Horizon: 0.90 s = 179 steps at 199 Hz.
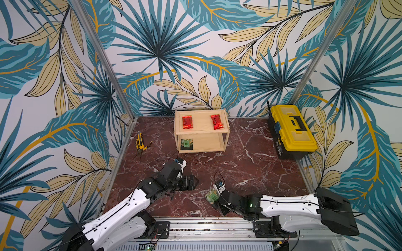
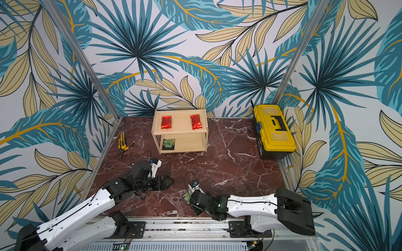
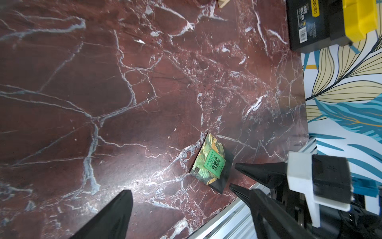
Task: Place the tea bags on the shelf by color
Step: Move the tea bag to the center of the board.
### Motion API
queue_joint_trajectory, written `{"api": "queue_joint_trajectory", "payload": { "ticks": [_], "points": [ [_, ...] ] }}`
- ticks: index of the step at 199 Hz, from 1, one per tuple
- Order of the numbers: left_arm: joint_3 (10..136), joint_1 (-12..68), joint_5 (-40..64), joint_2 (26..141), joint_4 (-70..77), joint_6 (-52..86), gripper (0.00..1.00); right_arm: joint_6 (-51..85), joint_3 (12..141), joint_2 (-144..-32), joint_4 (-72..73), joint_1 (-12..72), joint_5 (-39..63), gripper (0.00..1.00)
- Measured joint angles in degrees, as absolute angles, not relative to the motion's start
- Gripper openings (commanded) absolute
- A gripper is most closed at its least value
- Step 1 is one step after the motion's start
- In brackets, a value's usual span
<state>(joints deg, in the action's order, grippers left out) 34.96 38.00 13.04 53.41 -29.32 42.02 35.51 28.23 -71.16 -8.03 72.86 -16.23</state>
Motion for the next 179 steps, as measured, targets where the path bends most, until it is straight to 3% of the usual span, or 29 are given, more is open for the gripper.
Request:
{"api": "queue_joint_trajectory", "payload": {
  "ticks": [73, 179],
  "points": [
    [34.5, 38.1, 13.1, 56.3, -26.3, 41.9, 0.95, 41.8, 23.2, -70.6, -7.1, 76.0, -17.3, 0.31],
    [34.4, 37.8, 9.0, 51.7, -26.8, 41.3, 0.97, 37.2, 28.6, -83.3, 4.9, 72.1, -19.3, 0.29]
  ]
}}
